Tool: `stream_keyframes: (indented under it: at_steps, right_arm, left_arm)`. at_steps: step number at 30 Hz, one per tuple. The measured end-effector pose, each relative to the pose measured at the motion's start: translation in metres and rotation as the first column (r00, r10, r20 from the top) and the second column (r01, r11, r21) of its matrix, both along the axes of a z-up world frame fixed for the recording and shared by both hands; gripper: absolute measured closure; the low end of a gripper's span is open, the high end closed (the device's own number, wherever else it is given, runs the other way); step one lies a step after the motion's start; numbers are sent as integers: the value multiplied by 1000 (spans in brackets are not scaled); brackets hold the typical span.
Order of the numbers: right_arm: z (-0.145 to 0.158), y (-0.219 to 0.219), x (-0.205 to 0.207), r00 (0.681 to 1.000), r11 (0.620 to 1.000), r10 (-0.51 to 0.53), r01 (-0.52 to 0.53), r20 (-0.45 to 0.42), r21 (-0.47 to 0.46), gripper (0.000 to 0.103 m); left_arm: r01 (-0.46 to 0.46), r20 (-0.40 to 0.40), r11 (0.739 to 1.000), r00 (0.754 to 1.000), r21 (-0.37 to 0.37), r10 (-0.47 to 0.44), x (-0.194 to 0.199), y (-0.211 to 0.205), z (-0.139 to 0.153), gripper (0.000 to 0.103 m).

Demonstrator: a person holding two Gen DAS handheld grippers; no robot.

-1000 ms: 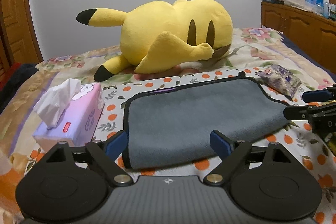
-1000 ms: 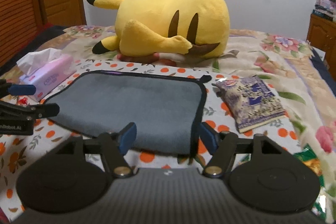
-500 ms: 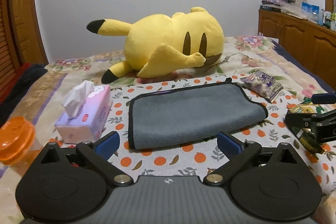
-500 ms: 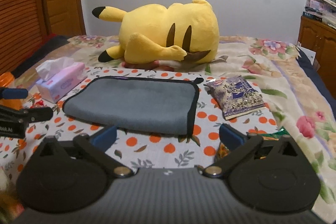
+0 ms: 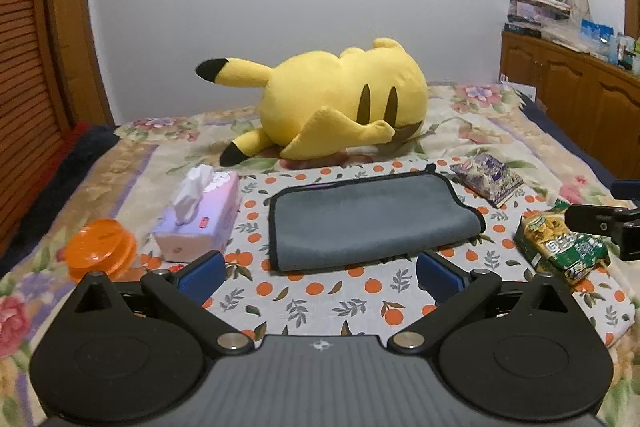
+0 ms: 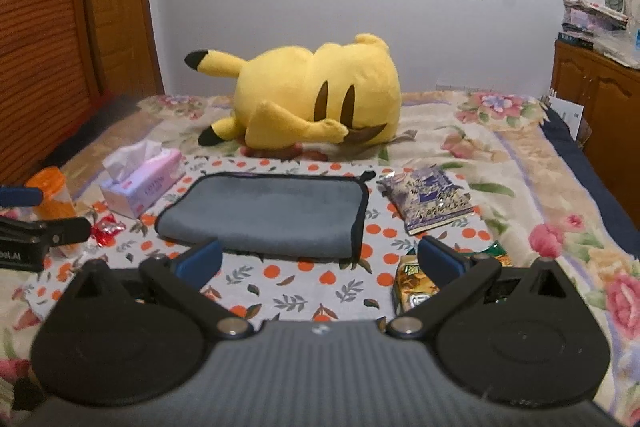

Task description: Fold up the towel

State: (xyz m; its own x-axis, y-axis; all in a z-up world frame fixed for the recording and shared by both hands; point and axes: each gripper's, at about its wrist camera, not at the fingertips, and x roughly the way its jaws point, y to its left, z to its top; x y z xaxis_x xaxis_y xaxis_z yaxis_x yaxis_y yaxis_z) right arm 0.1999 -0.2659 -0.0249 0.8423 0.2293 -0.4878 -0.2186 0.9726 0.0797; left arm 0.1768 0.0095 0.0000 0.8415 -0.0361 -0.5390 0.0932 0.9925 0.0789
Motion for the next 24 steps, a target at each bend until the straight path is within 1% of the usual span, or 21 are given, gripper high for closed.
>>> stream_keyframes:
  at_steps: [4,10,17,24]
  right_arm:
    - [10,-3,-14,1000,1000,-5,5,14,-1,0]
    - [24,-8,-34,999,1000,-15,15,43,-2,0]
    - [32,-11,-53,998,1000,-18,18,59,0,0]
    - [32,-15,-72,997,1000,-25,25,72,4,0]
  left_arm:
    - [-19,14,1000,1000,-14,19,-16,3,13,0]
    - [-17,37,1000,999,7,17,-37,1,25,0]
    - [-3,48,1000,999,20,2,-61,-3,32,0]
    - [-1,57,1000,998,13,1,-83,-5,32,0]
